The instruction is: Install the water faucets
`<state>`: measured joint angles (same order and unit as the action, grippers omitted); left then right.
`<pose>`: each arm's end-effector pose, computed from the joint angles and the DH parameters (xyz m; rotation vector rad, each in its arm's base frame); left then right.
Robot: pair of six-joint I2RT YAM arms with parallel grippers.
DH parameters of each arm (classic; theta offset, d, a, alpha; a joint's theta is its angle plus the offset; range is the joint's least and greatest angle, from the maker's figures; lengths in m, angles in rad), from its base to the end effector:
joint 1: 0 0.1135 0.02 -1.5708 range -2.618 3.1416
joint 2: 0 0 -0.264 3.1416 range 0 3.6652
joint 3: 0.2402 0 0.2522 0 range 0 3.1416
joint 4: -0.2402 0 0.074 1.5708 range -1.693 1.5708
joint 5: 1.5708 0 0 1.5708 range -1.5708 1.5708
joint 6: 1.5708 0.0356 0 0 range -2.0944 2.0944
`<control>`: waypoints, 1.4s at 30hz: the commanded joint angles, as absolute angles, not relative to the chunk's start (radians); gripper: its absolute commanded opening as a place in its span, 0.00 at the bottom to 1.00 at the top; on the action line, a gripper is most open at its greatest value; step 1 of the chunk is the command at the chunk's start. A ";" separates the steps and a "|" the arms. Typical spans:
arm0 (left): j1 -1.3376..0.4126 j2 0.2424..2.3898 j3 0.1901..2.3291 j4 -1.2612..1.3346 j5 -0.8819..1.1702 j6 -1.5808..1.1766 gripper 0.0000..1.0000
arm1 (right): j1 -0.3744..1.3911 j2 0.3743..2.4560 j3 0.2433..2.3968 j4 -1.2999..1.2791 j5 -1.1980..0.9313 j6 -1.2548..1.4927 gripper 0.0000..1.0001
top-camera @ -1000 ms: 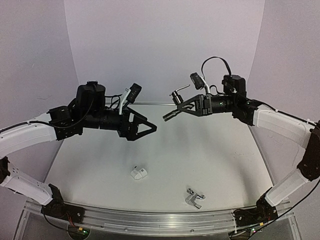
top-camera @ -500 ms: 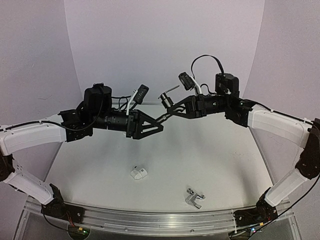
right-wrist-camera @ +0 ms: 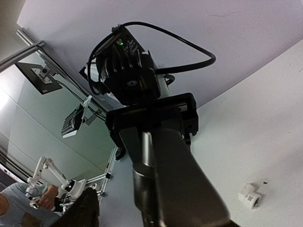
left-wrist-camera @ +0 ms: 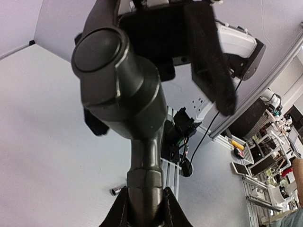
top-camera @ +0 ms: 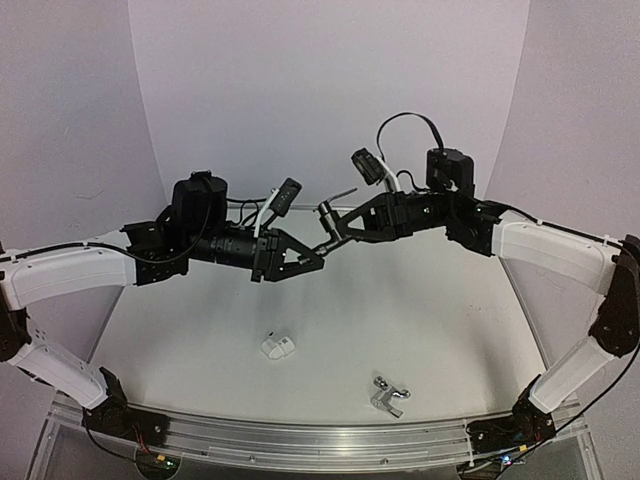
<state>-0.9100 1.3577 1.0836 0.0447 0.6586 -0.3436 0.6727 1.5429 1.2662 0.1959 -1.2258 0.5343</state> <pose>0.1766 -0.2626 0.3398 1.0477 1.7166 -1.4405 0.2532 0.2446 0.3612 -1.1931 1.5873 1.8367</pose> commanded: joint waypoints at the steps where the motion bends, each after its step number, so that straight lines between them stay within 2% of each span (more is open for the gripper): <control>1: -0.910 1.283 1.078 -0.013 0.720 -0.270 0.00 | 0.661 1.520 1.257 0.253 -1.272 0.547 0.74; 5: -0.910 1.262 1.092 -0.120 0.768 -0.222 0.00 | 0.658 1.520 1.241 0.250 -1.279 0.539 0.78; 13: -0.910 1.304 1.155 -0.221 0.838 -0.165 0.00 | 0.671 1.528 1.207 0.249 -1.302 0.520 0.64; 27: -0.910 1.324 1.169 -0.150 0.735 -0.180 0.00 | 0.713 1.534 1.198 0.247 -1.291 0.503 0.56; 42: -0.910 1.346 1.191 -0.130 0.729 -0.178 0.00 | 0.747 1.551 1.203 0.247 -1.281 0.505 0.45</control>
<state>-0.9108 1.3434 1.1263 -0.2089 0.7389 -0.1908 0.7246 1.5433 1.1965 0.2098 -1.2684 0.5125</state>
